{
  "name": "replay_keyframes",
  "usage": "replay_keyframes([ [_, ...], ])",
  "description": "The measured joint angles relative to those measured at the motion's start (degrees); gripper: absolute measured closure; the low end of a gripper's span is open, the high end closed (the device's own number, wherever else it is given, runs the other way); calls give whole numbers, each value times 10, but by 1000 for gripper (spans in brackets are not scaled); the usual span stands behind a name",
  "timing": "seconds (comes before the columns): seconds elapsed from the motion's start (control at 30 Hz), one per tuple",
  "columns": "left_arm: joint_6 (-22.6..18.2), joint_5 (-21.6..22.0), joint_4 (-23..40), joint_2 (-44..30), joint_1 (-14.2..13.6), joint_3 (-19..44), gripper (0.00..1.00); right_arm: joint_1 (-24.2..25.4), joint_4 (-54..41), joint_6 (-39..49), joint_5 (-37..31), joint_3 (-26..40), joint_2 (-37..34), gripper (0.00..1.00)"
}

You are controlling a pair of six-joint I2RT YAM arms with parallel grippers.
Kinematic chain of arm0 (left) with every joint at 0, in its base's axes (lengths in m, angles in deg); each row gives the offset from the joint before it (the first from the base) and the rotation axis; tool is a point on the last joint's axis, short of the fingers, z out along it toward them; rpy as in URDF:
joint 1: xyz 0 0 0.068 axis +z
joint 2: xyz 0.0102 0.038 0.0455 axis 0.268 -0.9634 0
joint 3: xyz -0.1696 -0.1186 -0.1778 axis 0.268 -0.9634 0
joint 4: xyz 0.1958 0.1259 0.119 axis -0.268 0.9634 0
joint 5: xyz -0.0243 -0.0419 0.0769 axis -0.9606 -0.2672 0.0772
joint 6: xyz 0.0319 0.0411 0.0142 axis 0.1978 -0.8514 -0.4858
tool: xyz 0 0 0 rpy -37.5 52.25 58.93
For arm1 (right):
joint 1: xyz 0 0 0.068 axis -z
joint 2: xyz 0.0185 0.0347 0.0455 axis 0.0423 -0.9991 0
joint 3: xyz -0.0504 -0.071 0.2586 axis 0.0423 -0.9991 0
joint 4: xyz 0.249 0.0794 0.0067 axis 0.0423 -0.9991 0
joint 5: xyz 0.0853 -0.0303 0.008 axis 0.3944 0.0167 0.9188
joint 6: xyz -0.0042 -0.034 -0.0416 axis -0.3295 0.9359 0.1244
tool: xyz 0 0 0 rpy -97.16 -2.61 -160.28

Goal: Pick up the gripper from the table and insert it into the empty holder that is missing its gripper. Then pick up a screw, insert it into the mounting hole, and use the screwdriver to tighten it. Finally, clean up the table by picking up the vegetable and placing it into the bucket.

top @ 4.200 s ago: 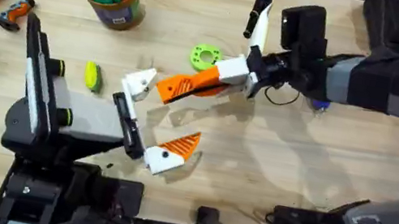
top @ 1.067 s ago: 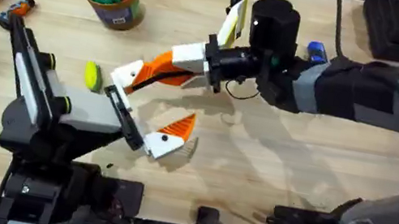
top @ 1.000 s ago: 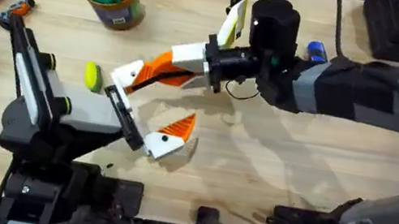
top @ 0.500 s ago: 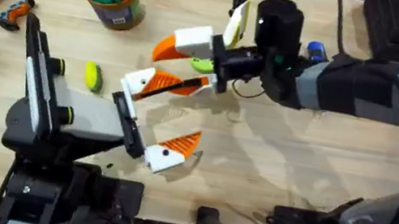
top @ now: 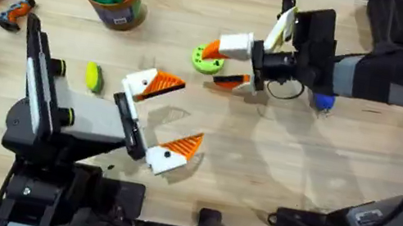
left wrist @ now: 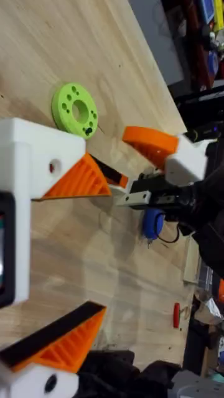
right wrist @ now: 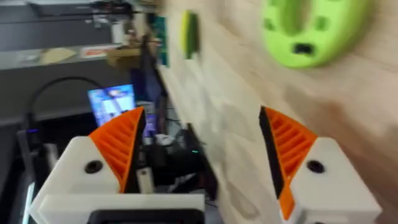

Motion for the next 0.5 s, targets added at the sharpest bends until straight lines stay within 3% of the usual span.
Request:
replay_keyframes([
  [0.2,0,0,0,0,0,0,15,14,-176,113,-73,30,15,9],
  [0.5,0,0,0,0,0,0,15,15,-407,282,-224,155,129,9],
])
